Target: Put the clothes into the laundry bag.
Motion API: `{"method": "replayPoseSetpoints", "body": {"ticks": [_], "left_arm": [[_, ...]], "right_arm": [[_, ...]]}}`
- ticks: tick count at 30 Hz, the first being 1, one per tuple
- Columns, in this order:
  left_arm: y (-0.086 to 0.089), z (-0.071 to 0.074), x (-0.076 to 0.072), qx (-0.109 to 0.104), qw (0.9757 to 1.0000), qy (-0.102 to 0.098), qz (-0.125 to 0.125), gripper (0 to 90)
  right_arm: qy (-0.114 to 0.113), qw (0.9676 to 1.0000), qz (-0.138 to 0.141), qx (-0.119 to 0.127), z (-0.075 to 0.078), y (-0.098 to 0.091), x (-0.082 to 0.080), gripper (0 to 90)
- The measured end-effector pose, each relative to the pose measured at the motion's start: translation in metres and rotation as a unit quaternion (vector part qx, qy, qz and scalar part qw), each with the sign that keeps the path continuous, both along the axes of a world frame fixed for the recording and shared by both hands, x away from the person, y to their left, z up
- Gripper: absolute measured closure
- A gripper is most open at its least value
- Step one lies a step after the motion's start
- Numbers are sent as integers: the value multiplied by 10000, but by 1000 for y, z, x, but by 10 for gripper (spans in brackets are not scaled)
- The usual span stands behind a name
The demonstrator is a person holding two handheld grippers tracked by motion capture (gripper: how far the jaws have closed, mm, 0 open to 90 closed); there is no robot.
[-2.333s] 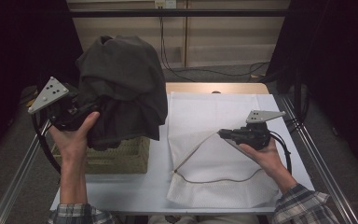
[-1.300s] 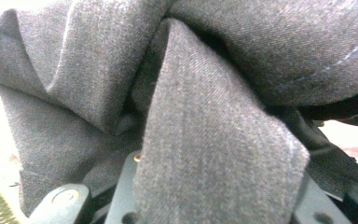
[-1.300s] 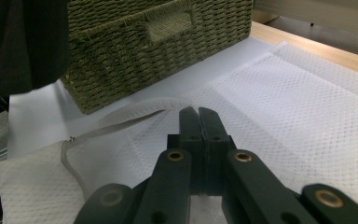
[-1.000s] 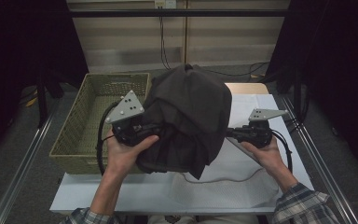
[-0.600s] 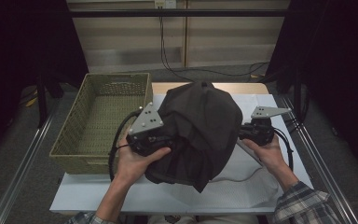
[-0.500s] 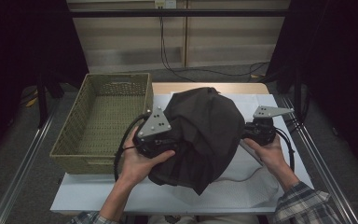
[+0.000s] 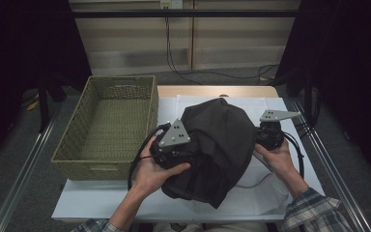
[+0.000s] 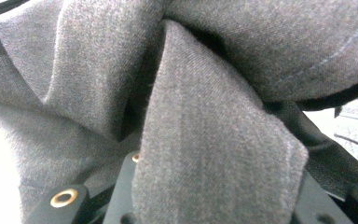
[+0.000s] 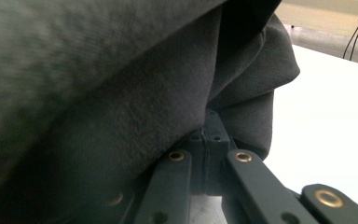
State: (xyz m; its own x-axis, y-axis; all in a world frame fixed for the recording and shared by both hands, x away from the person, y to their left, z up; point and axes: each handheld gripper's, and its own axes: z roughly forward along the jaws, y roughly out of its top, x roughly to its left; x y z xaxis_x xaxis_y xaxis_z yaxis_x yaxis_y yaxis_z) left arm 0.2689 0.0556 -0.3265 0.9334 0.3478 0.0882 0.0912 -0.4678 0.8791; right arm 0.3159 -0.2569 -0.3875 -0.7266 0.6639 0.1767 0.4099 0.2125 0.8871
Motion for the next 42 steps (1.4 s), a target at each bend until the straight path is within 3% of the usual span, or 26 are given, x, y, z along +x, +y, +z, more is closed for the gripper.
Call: {"method": "replayPoseSetpoints", "body": {"ticks": [5, 10, 11, 14, 16, 17, 19, 22, 26, 29, 36, 40, 42], "left_arm": [[-11, -11, -6, -3, 9997, 122, -220, 688], [-26, -44, -6, 337, 9968, 397, -606, 686], [-29, -52, -5, 366, 9962, 506, -611, 685], [-35, -75, 0, 502, 9957, 495, -599, 679], [-36, -81, 3, 446, 9958, 551, -582, 667], [-36, -94, 7, 288, 9964, 606, -519, 652], [-37, -103, 10, 267, 9963, 644, -504, 624], [-39, -112, 14, 113, 9964, 745, -389, 525], [-36, -108, 12, -11, 9947, 978, -332, 342], [-28, -99, 10, -111, 9947, 979, -300, 238], [-7, -70, 3, -483, 9968, 640, -38, 146], [-13, -55, 9, -668, 9970, 372, 88, 105], [-21, -53, 16, -733, 9966, 353, 128, 86]], "right_arm": [[-11, 10000, -39, 21, 0, -3, 1, 900], [30, 9999, -156, -6, -1, -7, 2, 900], [37, 9998, -169, 17, -2, -8, 2, 900], [55, 9998, -202, -64, -4, -6, 2, 900], [80, 9997, -208, -99, -5, -5, 3, 900], [114, 9995, -220, -172, -9, -4, 3, 900], [153, 9994, -247, -204, -11, -5, 4, 900], [189, 9992, -265, -245, -14, -5, 5, 900], [172, 9991, -287, -248, -14, -6, 5, 900], [165, 9992, -284, -224, -13, -7, 5, 900], [153, 9991, -319, -214, -13, -8, 5, 900], [142, 9993, -280, -201, -13, -5, 6, 900], [128, 9993, -258, -217, -12, -3, 6, 900]]}}
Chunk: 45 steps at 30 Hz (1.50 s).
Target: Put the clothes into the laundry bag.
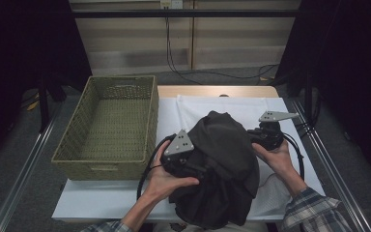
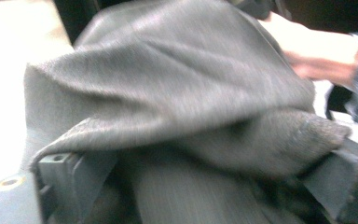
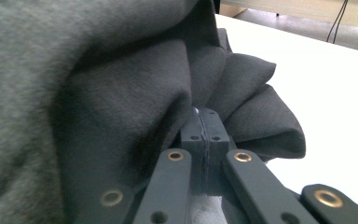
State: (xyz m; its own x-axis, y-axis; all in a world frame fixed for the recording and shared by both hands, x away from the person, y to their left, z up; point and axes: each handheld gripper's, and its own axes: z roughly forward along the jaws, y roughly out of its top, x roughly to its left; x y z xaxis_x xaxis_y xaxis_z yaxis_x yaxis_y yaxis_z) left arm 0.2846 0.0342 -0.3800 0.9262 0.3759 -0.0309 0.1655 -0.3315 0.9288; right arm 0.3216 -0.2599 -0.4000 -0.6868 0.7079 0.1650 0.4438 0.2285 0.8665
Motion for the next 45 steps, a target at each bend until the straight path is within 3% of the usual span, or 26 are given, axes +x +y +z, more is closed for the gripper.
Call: {"method": "replayPoseSetpoints", "body": {"ticks": [3, 7, 9, 11, 13, 15, 18, 22, 24, 27, 29, 32, 33, 34, 36, 37, 40, 45], "left_arm": [[-17, -2, 9, 108, 9999, -11, 10, 52], [-38, -9, 18, 439, 9990, 63, -38, 77], [-45, -13, 20, 680, 9976, 108, -114, 195], [-49, -17, 22, 759, 9963, 304, -256, 424], [-53, -21, 22, 942, 9948, 258, -289, 628], [-56, -23, 23, 920, 9944, 325, -395, 740], [-62, -26, 19, 936, 9937, 342, -520, 798], [-77, -34, 7, 1270, 9879, 280, -839, 804], [-84, -44, 5, 1245, 9874, 376, -902, 804], [-92, -60, 7, 1517, 9818, 483, -1036, 804], [-100, -73, 6, 1879, 9750, 450, -1100, 803], [-104, -77, 5, 1941, 9745, 441, -1033, 780], [-102, -77, 6, 1804, 9772, 481, -1015, 759], [-102, -77, 6, 1804, 9772, 481, -1015, 717], [-95, -75, 5, 1338, 9839, 520, -1066, 594], [-92, -72, 6, 1366, 9825, 536, -1146, 531], [-84, -67, 6, 1008, 9858, 672, -1163, 420], [-71, -59, 3, 990, 9854, 693, -1203, 330]], "right_arm": [[9, 10000, 24, 22, 0, 1, 0, 900], [12, 10000, 38, 44, 1, 1, -1, 900], [-10, 9999, 101, 27, 3, 2, -2, 900], [-2, 9999, 134, 73, 4, 4, -3, 900], [-15, 9998, 171, 43, 5, 5, -4, 900], [-20, 9998, 197, 16, 5, 7, -4, 900], [5, 9999, 155, 26, 4, 6, -3, 900], [25, 9999, 104, 49, 4, 6, -2, 900], [15, 9999, 92, 41, 5, 5, -2, 900], [-23, 10000, 35, 54, 10, 4, -4, 900], [-72, 10000, 0, 63, 13, 4, -5, 900], [-92, 9999, 11, 74, 15, 6, -7, 900], [-95, 9999, 2, 63, 15, 6, -8, 900], [-117, 9999, -2, 4, 14, 7, -8, 900], [-94, 10000, -3, 24, 12, 8, -8, 900], [-109, 9999, 29, 4, 11, 9, -7, 900], [-65, 10000, -1, 15, 9, 9, -6, 900], [-65, 10000, -34, 38, 8, 5, -5, 900]]}}
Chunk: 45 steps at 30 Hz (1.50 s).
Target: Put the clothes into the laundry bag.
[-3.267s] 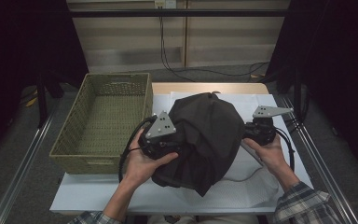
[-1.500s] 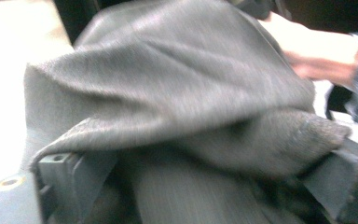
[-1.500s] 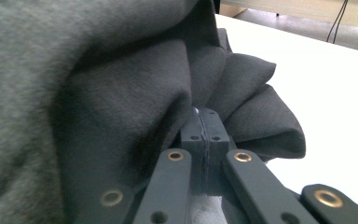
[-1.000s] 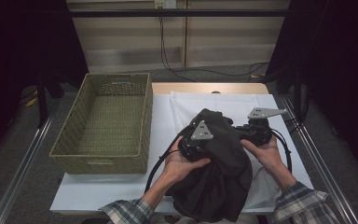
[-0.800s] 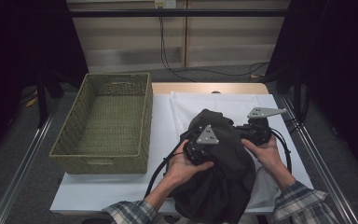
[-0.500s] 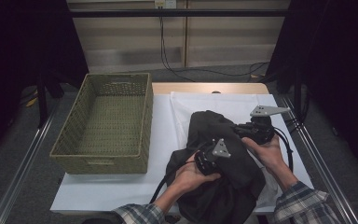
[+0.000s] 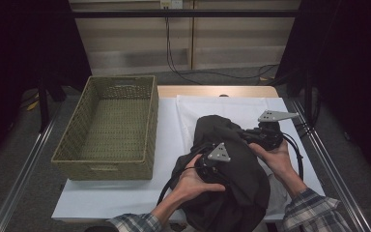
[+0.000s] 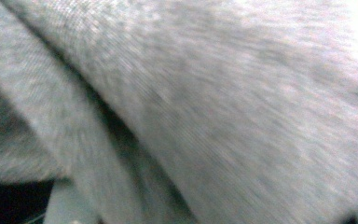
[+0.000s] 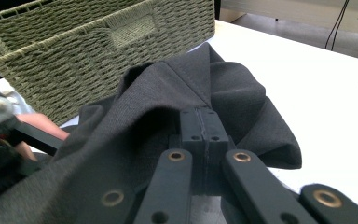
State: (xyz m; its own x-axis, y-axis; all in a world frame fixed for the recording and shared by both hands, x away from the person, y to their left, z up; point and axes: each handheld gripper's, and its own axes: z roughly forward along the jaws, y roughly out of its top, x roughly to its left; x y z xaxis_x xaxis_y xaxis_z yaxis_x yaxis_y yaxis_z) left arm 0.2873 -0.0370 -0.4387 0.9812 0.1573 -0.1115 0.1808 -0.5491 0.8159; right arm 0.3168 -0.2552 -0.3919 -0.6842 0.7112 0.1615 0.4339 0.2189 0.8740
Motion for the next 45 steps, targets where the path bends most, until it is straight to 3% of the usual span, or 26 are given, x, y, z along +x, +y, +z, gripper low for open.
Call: {"method": "replayPoseSetpoints", "body": {"ticks": [2, 3, 7, 9, 11, 15, 16, 18, 21, 23, 24, 26, 27, 28, 30, 32, 33, 35, 38, 40, 42, 44, 45], "left_arm": [[6, 2, -2, -2, 10000, 11, 26, 290], [10, 4, -3, 125, 9999, -51, 23, 277], [30, 7, -8, 27, 9998, 29, 177, 240], [42, 10, -8, 99, 9996, -17, 268, 227], [50, 14, -8, -83, 9994, 8, 349, 227], [58, 27, -6, -304, 9978, -192, 550, 203], [60, 33, -2, -510, 9963, -180, 662, 197], [61, 40, 5, -629, 9948, -245, 765, 184], [58, 41, 22, -608, 9928, -331, 974, 149], [54, 37, 36, -426, 9925, -307, 1106, 117], [54, 37, 36, -426, 9925, -307, 1106, 128], [45, 23, 52, -169, 9917, -272, 1246, 126], [45, 23, 52, -169, 9917, -272, 1246, 102], [39, 11, 59, 68, 9909, -209, 1329, 71], [34, 3, 63, 96, 9911, -169, 1317, 61], [30, 0, 64, 228, 9932, -208, 1123, 59], [29, -1, 63, 444, 9931, -268, 1049, 58], [29, -6, 64, 469, 9933, -335, 1007, 53], [30, -9, 68, 509, 9930, -82, 1066, 54], [30, -12, 71, 484, 9912, 298, 1197, 111], [31, -15, 72, 436, 9912, 492, 1145, 256], [32, -15, 74, 495, 9911, 544, 1107, 434], [33, -13, 73, 379, 9924, 494, 1059, 608]], "right_arm": [[4, 10000, -15, 8, 0, -1, 0, 900], [12, 10000, -1, 6, -1, -1, 0, 900], [16, 10000, -33, 7, -1, -3, 1, 900], [14, 10000, -33, 4, -1, -3, 1, 900], [16, 10000, -33, 5, -1, -3, 1, 900], [21, 10000, -16, -2, -2, -2, 2, 900], [25, 10000, -26, 4, -2, -1, 2, 900], [16, 10000, -11, -15, -2, -1, 2, 900], [20, 10000, -4, -1, -2, -2, 1, 900], [0, 10000, 4, -11, -2, -1, 1, 900], [-2, 10000, 15, -16, -1, -1, 1, 900], [-6, 10000, 11, -13, -1, -1, 0, 900], [-6, 10000, 11, -13, -1, -1, 0, 900], [-11, 10000, 12, -23, -1, -1, 0, 900], [9, 10000, 10, -55, -1, 0, 1, 900], [21, 10000, 22, -78, -3, 0, 1, 900], [24, 10000, 41, -52, -3, 0, 1, 900], [14, 10000, 48, -68, -2, 1, 0, 900], [12, 9999, 64, -86, -2, 3, 0, 900], [19, 9999, 86, -95, -2, 4, -1, 900], [30, 9999, 93, -119, -3, 4, 0, 900], [56, 9999, 93, -110, -4, 4, 0, 900], [83, 9999, 67, -132, -5, 4, 1, 900]]}}
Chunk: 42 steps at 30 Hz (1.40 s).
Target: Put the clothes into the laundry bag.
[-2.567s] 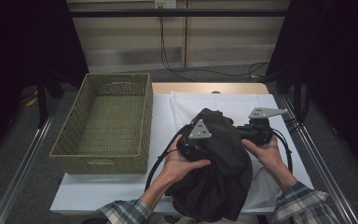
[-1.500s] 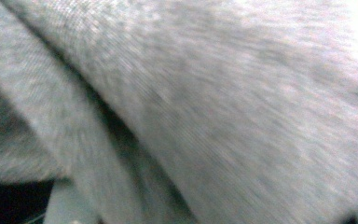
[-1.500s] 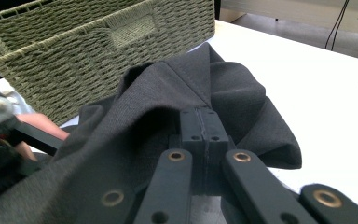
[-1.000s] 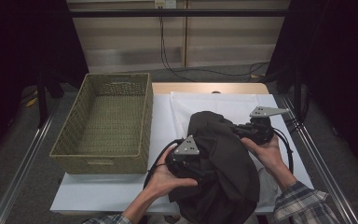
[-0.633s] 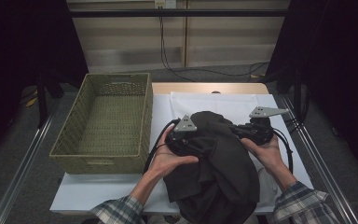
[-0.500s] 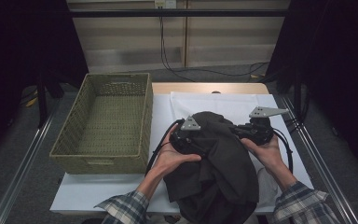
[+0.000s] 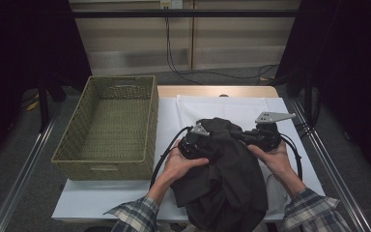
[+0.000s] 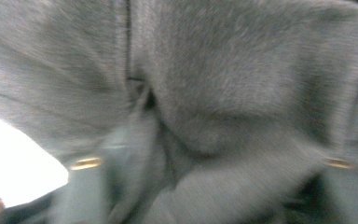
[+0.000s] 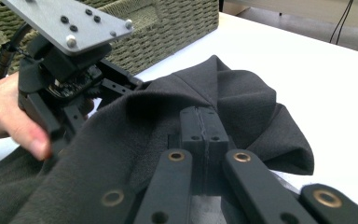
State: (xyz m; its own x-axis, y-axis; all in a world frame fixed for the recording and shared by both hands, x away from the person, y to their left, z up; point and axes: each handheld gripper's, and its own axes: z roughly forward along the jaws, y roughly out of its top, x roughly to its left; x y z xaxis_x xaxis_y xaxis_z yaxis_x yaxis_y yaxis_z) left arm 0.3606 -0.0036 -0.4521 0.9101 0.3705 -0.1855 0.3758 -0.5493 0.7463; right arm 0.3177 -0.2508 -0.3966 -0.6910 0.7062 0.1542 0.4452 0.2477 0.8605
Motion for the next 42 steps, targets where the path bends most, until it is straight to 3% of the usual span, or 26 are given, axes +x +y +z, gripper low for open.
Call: {"method": "replayPoseSetpoints", "body": {"ticks": [1, 3, 5, 8, 16, 23, 25, 29, 30, 35, 37, 41, 42], "left_arm": [[2, 5, -1, 81, 10000, -42, -8, 673], [5, 9, -3, -50, 10000, -80, -1, 771], [3, 14, -8, -87, 9998, -195, 55, 797], [1, 22, -15, -200, 9994, -281, 24, 804], [-9, 39, -28, -181, 9982, -564, -62, 802], [-11, 46, -33, -535, 9968, -565, -199, 816], [-13, 50, -36, -632, 9959, -545, -336, 824], [-20, 57, -43, -630, 9948, -618, -512, 830], [-25, 60, -48, -578, 9937, -715, -644, 830], [-43, 55, -59, -538, 9916, -727, -929, 832], [-52, 48, -63, -363, 9898, -808, -1114, 833], [-67, 31, -66, -204, 9901, -688, -1209, 837], [-70, 27, -67, -154, 9891, -705, -1282, 837]], "right_arm": [[-1, 10000, -7, -13, 0, -1, 1, 900], [10, 10000, -27, 10, -1, -3, 2, 900], [18, 10000, -71, 37, -2, -5, 3, 900], [30, 9999, -126, 15, -2, -5, 3, 900], [23, 9997, -224, -18, -3, -3, 3, 900], [15, 9996, -264, -48, -5, -4, 5, 900], [11, 9995, -307, -66, -5, -4, 5, 900], [11, 9993, -358, -74, -7, -3, 6, 900], [11, 9993, -358, -74, -7, -3, 6, 900], [-41, 9994, -350, 54, -5, -6, 6, 900], [-42, 9994, -313, 169, -4, -8, 6, 900], [-10, 9993, -353, 137, -2, -8, 4, 900], [-13, 9993, -341, 124, -1, -9, 4, 900]]}}
